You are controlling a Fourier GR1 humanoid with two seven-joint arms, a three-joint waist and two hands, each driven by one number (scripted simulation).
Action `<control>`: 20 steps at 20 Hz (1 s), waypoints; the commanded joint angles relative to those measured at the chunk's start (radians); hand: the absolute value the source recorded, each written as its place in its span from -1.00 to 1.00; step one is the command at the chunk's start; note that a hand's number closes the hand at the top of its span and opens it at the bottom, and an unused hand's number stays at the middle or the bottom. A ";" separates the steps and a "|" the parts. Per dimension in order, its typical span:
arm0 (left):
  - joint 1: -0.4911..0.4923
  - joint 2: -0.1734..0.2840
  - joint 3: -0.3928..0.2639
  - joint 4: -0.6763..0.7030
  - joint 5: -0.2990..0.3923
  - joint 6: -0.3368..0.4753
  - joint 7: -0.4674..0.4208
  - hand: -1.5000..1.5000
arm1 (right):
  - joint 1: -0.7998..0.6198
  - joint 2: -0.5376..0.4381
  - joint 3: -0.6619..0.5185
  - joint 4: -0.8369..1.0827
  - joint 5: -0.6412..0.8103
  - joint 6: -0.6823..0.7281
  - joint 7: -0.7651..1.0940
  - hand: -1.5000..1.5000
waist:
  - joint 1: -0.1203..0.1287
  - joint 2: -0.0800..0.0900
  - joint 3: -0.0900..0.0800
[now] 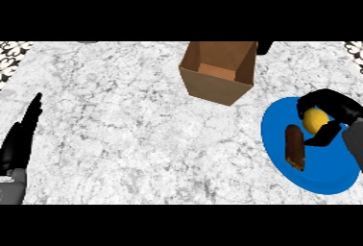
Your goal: Pick the lemon from the plate and place it in the cardboard box
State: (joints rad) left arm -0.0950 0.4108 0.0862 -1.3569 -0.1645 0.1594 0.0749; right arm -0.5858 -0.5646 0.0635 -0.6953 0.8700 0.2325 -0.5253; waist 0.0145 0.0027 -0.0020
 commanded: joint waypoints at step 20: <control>-0.111 0.005 0.013 0.089 -0.017 -0.031 -0.006 0.00 | -0.466 -0.130 -0.199 0.362 -0.069 -0.254 -0.554 1.00 | 0.037 0.022 0.005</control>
State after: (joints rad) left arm -0.1629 0.4033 0.0882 -1.3058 -0.1764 0.1356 0.0606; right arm -0.9931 -0.7055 -0.1079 -0.3567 0.8264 -0.0105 -0.9812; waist 0.0542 0.0218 0.0031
